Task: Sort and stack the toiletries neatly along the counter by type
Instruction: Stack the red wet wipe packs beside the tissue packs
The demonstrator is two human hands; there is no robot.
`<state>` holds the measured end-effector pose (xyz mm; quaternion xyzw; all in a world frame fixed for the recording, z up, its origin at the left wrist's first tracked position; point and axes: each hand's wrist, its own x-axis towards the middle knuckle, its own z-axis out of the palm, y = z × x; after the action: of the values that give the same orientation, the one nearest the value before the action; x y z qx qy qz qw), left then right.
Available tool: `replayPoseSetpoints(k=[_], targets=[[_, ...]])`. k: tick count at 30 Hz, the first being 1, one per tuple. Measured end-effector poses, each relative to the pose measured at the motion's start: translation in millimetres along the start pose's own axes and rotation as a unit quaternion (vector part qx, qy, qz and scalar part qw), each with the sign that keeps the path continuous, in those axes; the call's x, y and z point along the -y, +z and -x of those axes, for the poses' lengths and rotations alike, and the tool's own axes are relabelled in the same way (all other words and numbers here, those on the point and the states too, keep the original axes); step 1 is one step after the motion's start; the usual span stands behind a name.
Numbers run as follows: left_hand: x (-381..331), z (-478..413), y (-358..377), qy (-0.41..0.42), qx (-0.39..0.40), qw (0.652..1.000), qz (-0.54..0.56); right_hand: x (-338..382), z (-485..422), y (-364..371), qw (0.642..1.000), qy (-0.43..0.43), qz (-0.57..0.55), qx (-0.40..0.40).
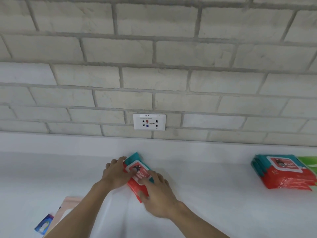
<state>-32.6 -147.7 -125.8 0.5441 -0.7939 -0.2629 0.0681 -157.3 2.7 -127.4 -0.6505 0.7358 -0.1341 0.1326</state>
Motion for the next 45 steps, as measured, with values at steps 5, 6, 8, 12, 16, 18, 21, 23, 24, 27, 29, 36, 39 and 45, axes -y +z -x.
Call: replayPoseSetpoints(k=[5, 6, 8, 12, 16, 18, 21, 23, 24, 27, 29, 36, 39, 45], targets=[[-7.8, 9.5, 0.7, -0.028, 0.067, 0.993, 0.091, -12.7, 18.2, -1.9, 1.0, -0.007, -0.026, -0.014], [-10.5, 11.3, -1.5, -0.034, 0.068, 0.993, 0.094, -15.0, 21.2, -2.5, 0.999, -0.006, -0.033, -0.012], [-14.0, 14.8, -6.1, -0.046, 0.073, 0.992, 0.092, -19.1, 27.4, -4.7, 0.999, -0.008, -0.042, -0.008], [-18.7, 21.2, -6.5, -0.045, 0.079, 0.992, 0.086, -26.5, 37.8, -10.0, 0.999, -0.029, -0.039, 0.004], [-31.9, 24.2, -6.8, -0.049, 0.044, 0.993, 0.102, -29.9, 40.5, -9.4, 0.999, -0.027, -0.033, 0.004], [-37.8, 26.2, -5.6, -0.054, 0.039, 0.991, 0.114, -32.1, 40.9, -6.9, 0.999, -0.028, -0.034, 0.007], [-41.9, 30.6, -1.0, -0.063, 0.047, 0.988, 0.134, -36.1, 45.5, -8.9, 0.998, -0.034, -0.048, 0.009], [-43.2, 33.1, 1.4, -0.068, 0.053, 0.985, 0.152, -39.0, 49.6, -11.8, 0.998, -0.037, -0.054, 0.01], [-44.0, 33.9, 2.6, -0.071, 0.056, 0.983, 0.163, -40.6, 51.6, -12.3, 0.998, -0.038, -0.055, 0.008], [-47.9, 37.4, 5.5, -0.089, 0.065, 0.969, 0.222, -44.6, 56.9, -11.0, 0.998, -0.039, -0.053, -0.002], [-51.2, 42.4, 5.6, -0.102, 0.072, 0.954, 0.273, -46.7, 59.7, -8.4, 0.998, -0.038, -0.056, -0.008], [-63.2, 64.2, 2.8, -0.114, 0.097, 0.896, 0.418, -48.6, 72.4, -7.3, 0.965, 0.007, -0.25, -0.078], [-70.6, 73.0, 4.4, -0.108, 0.107, 0.874, 0.462, -47.4, 71.6, -13.2, 0.916, 0.081, -0.354, -0.17], [-103.1, 96.4, 7.1, -0.109, 0.11, 0.838, 0.523, -61.0, 87.3, -54.5, 0.747, 0.239, -0.599, -0.159]])
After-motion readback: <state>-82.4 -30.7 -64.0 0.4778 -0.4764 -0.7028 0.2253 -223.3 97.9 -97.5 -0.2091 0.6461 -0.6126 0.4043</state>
